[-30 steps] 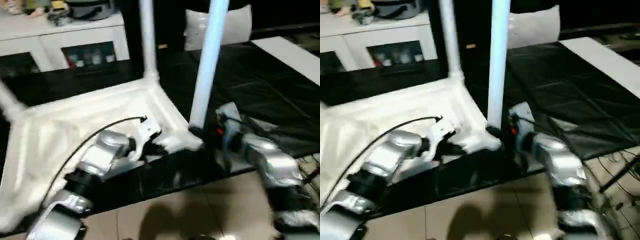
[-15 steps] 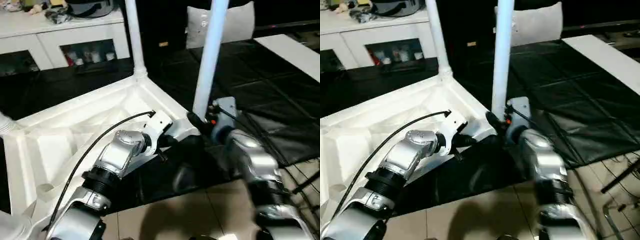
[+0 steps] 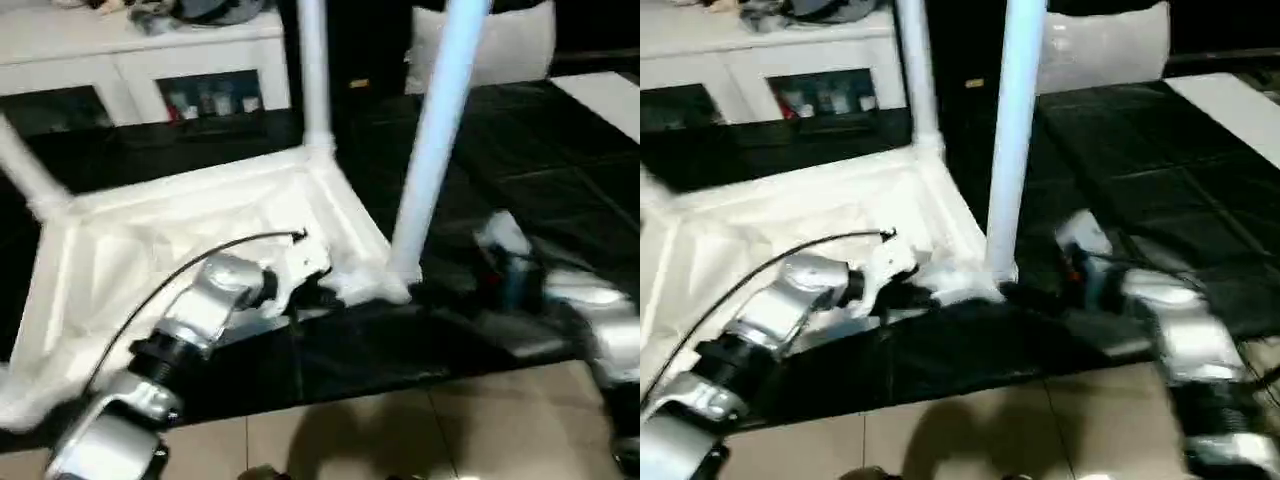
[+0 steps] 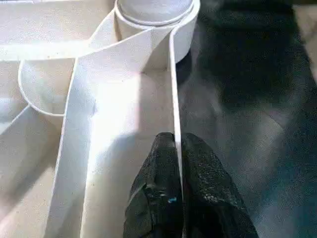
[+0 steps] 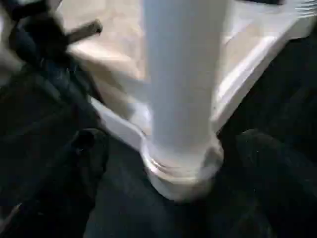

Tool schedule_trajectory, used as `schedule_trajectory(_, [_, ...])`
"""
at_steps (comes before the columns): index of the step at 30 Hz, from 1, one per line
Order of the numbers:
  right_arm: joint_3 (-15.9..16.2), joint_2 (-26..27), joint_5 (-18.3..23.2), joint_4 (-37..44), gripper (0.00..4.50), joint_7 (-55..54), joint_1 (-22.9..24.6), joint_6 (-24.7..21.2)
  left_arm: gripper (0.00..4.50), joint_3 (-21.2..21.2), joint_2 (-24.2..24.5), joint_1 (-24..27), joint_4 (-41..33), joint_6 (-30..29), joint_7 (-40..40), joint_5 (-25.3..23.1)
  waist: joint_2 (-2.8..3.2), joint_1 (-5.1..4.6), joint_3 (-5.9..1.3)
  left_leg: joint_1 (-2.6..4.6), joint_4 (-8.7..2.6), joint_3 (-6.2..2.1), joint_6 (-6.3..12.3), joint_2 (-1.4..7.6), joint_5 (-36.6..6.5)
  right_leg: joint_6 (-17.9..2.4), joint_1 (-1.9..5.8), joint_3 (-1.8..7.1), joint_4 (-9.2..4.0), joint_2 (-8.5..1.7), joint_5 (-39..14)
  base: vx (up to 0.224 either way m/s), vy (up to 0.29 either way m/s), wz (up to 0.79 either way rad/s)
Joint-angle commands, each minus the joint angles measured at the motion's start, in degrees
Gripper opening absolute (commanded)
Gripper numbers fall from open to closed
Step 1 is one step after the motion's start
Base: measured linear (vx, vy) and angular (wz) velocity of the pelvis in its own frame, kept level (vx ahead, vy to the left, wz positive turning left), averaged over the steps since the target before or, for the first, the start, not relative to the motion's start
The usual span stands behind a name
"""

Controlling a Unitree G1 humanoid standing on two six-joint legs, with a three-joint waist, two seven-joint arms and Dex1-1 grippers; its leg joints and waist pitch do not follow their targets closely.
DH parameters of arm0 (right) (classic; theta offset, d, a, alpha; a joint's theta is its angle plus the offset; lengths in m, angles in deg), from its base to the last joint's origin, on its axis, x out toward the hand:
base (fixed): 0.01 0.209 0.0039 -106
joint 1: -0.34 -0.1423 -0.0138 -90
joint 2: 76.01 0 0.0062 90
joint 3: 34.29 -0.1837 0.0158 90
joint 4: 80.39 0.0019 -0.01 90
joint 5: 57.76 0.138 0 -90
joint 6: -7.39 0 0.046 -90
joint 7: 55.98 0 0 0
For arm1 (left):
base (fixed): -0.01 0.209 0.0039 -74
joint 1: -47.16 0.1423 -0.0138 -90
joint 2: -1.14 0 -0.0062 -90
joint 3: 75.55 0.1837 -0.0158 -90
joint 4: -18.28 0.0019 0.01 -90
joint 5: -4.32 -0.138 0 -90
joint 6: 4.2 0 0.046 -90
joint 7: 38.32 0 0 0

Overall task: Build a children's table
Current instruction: Rotate leg to tighten

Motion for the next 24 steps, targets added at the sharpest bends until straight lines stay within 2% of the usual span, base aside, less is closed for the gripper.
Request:
schedule_trajectory(1, [1.37, -1.3, 2.07, 2.44, 4.27, 5.07, 0.13, -0.19, 0.0, 3.18, 1.07, -0.23, -2.3, 3.08, -5.91, -0.29, -0.89, 0.12, -4.11, 0.91, -3.85, -1.47, 7.56, 4.52, -5.72, -10.37, 3.44, 4.08, -3.24, -4.85, -11.47, 0.0, 0.0, 0.0])
schedule_trajectory(5, [2.82, -2.8, 2.67, 2.82, 4.04, 9.35, -0.17, -0.11, 0.0, 5.33, 3.45, -0.29, -2.77, 6.04, -11.18, -0.49, -0.95, 0.66, -4.05, 1.0, -3.99, -1.5, 6.44, 4.67, -6.83, -10.08, 3.28, 4.1, -3.4, -4.88, -13.87, 0.0, 0.0, 0.0])
schedule_trajectory(9, [5.52, -3.38, 3.88, 3.54, 3.64, 14.88, -0.49, -0.93, 0.0, 7.58, 5.7, -0.79, -3.11, 9.09, -16.82, -0.67, -0.99, 1.12, -4.11, 1.03, -4.01, -1.48, 6.15, 4.75, -6.68, -10.06, 3.21, 4.16, -3.23, -4.83, -13.5, 0.0, 0.0, 0.0])
schedule_trajectory(13, [7.76, -3.39, 4.48, 3.91, 3.28, 18.41, -0.46, -2.19, 0.0, 8.19, 6.11, -1.21, -3.13, 10.13, -18.74, -0.55, -0.98, 1.42, -4.2, 0.97, -3.99, -1.51, 5.74, 4.79, -6.4, -10.29, 3.27, 4.18, -3.1, -4.94, -13.08, 0.0, 0.0, 0.0])
schedule_trajectory(16, [9.83, -3.03, 4.07, 3.85, 3.16, 20.13, -0.69, -2.4, 0.0, 8.46, 5.92, -1.77, -2.62, 10.69, -19.08, -0.63, -1.07, 1.48, -4.18, 0.88, -3.96, -1.45, 5.62, 4.69, -6.61, -10.07, 3.34, 4.14, -3.2, -4.98, -13.71, 0.0, 0.0, 0.0])
schedule_trajectory(17, [10.13, -2.94, 4.15, 3.63, 2.96, 20.42, -0.9, -2.39, 0.0, 8.45, 5.83, -1.94, -2.31, 10.99, -19.24, -0.63, -1.15, 1.5, -4.17, 0.91, -3.95, -1.43, 5.49, 4.71, -6.64, -9.94, 3.32, 4.17, -3.26, -4.97, -13.95, 0.0, 0.0, 0.0])
schedule_trajectory(19, [10.47, -2.9, 4.34, 3.4, 2.96, 20.89, -1.14, -2.6, 0.0, 8.41, 5.75, -2.1, -2.04, 11.28, -19.47, -0.6, -1.14, 1.6, -4.22, 0.91, -3.92, -1.44, 5.34, 4.66, -6.43, -9.65, 3.34, 4.17, -3.29, -4.97, -14.36, 0.0, 0.0, 0.0])
schedule_trajectory(20, [10.55, -2.87, 4.37, 3.35, 2.76, 21.02, -1.2, -2.58, 0.0, 8.34, 5.71, -2.09, -2.0, 11.28, -19.49, -0.53, -1.17, 1.68, -4.28, 0.96, -3.92, -1.48, 5.32, 4.72, -6.12, -9.57, 3.31, 4.15, -3.23, -4.95, -14.14, 0.0, 0.0, 0.0])
schedule_trajectory(24, [10.89, -2.82, 4.54, 3.58, 2.4, 21.78, -1.11, -3.11, 0.0, 7.83, 5.49, -1.94, -1.83, 10.73, -19.68, 0.02, -1.2, 2.01, -4.31, 0.98, -3.85, -1.42, 5.47, 4.71, -5.63, -9.56, 3.27, 4.18, -3.21, -4.97, -14.04, 0.0, 0.0, 0.0])
